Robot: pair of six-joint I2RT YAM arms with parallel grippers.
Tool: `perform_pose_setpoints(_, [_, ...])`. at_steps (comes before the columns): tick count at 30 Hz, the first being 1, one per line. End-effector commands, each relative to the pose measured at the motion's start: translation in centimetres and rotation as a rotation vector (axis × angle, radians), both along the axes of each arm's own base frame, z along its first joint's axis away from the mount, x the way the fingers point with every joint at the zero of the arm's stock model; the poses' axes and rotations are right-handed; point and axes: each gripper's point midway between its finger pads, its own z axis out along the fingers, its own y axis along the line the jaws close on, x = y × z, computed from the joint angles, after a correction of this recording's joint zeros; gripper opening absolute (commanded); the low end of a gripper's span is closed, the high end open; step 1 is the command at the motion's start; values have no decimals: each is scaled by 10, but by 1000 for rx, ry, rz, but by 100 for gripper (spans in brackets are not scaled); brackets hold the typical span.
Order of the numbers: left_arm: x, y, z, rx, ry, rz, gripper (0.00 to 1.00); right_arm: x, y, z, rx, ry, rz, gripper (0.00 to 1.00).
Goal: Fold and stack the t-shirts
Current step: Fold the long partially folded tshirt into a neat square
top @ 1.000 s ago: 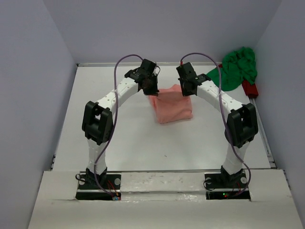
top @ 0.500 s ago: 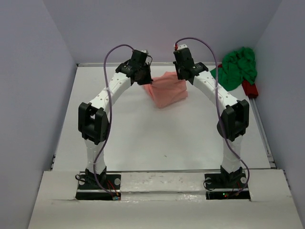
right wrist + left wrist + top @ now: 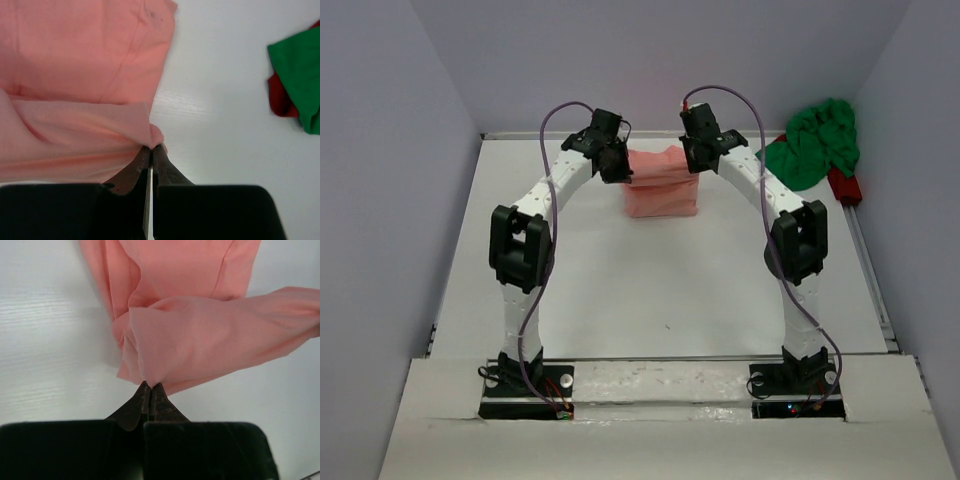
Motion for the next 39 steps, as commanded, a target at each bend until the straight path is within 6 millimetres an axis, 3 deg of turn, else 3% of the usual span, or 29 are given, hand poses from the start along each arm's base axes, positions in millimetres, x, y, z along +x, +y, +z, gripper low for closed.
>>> perform_pose_setpoints(1, [-23, 13, 26, 10, -53, -5, 0, -30, -23, 29, 33, -5, -55, 0])
perform_pose_setpoints(5, [-49, 10, 17, 9, -28, -28, 0, -60, -20, 22, 21, 33, -57, 0])
perform_pose_setpoints(8, [-66, 0, 22, -8, -29, -50, 0, -87, -20, 10, 22, 101, -69, 0])
perform_pose_setpoints(10, [-82, -6, 21, -7, -18, -63, 0, -106, -14, 16, 18, 97, -71, 0])
perform_pose_setpoints(11, [-94, -6, 26, -10, -25, -68, 0, -120, -15, 6, 2, 134, -69, 0])
perform_pose_setpoints(12, [-102, -9, 27, -15, -23, -70, 0, -132, -9, 14, 18, 116, -73, 0])
perform_pose_setpoints(15, [-132, -12, 30, -10, -11, -84, 0, -162, -8, 2, 20, 167, -74, 0])
perform_pose_setpoints(16, [-139, -10, 29, -9, -2, -71, 0, -174, -4, 9, 46, 152, -75, 0])
perform_pose_setpoints(19, [-175, -11, 25, -17, 15, -85, 0, -201, -4, -4, 56, 190, -79, 0])
perform_pose_setpoints(20, [-194, -14, 21, -36, 27, -94, 0, -209, -5, -1, 63, 187, -73, 0])
perform_pose_setpoints(26, [-267, -16, -7, -87, 107, -100, 0, -261, -11, -10, 57, 223, -91, 0])
perform_pose_setpoints(28, [-286, -9, -20, -82, 135, -99, 0, -283, -13, -14, 45, 245, -97, 0])
perform_pose_setpoints(29, [-289, -12, -20, -89, 142, -97, 0, -282, -13, -14, 56, 237, -119, 0])
perform_pose_setpoints(32, [-321, -9, -33, -105, 177, -106, 0, -321, -16, -22, 33, 288, -132, 0])
perform_pose_setpoints(33, [-333, -12, -33, -114, 194, -109, 0, -335, -7, -21, 58, 286, -131, 0])
perform_pose_setpoints(39, [-378, -19, -31, -142, 224, -110, 0, -406, -5, -31, 24, 329, -173, 0])
